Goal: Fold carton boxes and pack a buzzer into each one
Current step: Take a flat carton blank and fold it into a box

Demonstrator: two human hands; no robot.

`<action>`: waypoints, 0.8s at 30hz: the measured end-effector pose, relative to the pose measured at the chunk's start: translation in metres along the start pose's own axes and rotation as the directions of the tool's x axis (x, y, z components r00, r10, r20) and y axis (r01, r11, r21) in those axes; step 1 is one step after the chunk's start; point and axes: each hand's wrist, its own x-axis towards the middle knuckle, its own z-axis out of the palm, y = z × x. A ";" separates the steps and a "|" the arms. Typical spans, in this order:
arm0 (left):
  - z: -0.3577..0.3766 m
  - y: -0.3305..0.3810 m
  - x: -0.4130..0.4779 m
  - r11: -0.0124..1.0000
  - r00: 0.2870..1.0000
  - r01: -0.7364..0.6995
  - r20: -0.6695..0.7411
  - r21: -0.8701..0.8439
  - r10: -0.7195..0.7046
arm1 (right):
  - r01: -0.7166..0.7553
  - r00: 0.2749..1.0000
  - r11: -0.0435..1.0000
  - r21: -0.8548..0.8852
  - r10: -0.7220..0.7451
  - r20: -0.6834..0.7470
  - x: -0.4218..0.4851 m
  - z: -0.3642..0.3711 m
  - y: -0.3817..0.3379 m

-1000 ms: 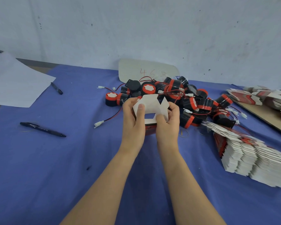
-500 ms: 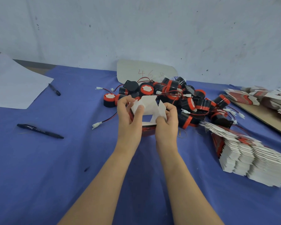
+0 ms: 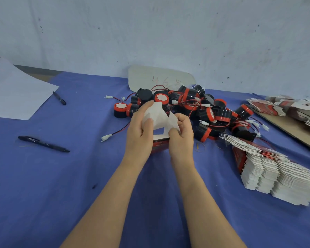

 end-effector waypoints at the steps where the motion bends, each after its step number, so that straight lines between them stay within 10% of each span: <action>1: 0.000 -0.001 0.001 0.999 1.000 0.026 -0.006 -0.023 -0.026 | 0.008 1.000 1.000 -0.002 -0.008 0.010 0.000 0.000 0.000; 18: 0.004 -0.010 -0.001 0.992 0.999 0.002 0.050 0.123 -0.008 | -0.259 0.963 0.966 -0.024 0.260 0.076 0.002 -0.001 0.004; 24: 0.005 -0.020 -0.001 0.994 0.981 0.087 -0.182 0.061 -0.074 | -0.083 0.990 0.994 -0.075 0.091 0.109 0.003 -0.006 0.003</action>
